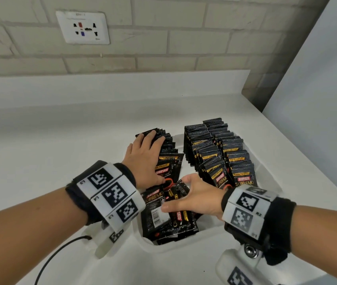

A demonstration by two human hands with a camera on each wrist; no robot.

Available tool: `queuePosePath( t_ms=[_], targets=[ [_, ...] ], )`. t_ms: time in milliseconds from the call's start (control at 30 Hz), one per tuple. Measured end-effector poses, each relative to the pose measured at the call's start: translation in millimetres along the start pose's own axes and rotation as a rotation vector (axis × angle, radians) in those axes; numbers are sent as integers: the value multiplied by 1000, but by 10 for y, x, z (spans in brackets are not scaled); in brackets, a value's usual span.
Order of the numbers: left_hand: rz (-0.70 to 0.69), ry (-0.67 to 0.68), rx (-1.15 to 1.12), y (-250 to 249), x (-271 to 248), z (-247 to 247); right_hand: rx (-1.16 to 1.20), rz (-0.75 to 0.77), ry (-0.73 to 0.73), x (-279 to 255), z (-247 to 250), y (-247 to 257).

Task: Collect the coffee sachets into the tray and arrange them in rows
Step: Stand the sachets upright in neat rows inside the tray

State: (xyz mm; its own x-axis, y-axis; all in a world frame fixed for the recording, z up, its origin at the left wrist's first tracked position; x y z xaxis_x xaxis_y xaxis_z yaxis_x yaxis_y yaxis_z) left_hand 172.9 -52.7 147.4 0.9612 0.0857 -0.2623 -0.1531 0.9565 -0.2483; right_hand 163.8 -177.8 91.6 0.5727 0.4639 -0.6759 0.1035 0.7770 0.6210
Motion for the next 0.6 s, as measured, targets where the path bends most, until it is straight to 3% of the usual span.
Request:
queuePosePath(
  t_ms=[167, 333, 600],
  targets=[
    [-3, -1, -1, 9, -1, 1, 4, 19, 54, 127, -159, -12],
    [-8, -6, -12, 10, 9, -2, -170, -41, -11, 149, -100, -28],
    [-14, -20, 18, 11, 6, -15, -56, -47, -14, 45, -116, 56]
  ],
)
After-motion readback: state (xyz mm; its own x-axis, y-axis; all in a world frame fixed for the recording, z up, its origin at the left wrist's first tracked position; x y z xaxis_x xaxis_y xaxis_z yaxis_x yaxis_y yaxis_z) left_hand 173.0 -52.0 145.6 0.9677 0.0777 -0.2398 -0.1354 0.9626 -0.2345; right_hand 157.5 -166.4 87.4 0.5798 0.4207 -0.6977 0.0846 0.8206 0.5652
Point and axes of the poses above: each hand's wrist, its own x-axis towards the middle knuckle, its own z-axis out of the back of the hand, y = z × x, the point moved 9 cm from there along x, towards the middle knuckle, and after that the axes turned 5 degrees about y, right-handed, at the moved point
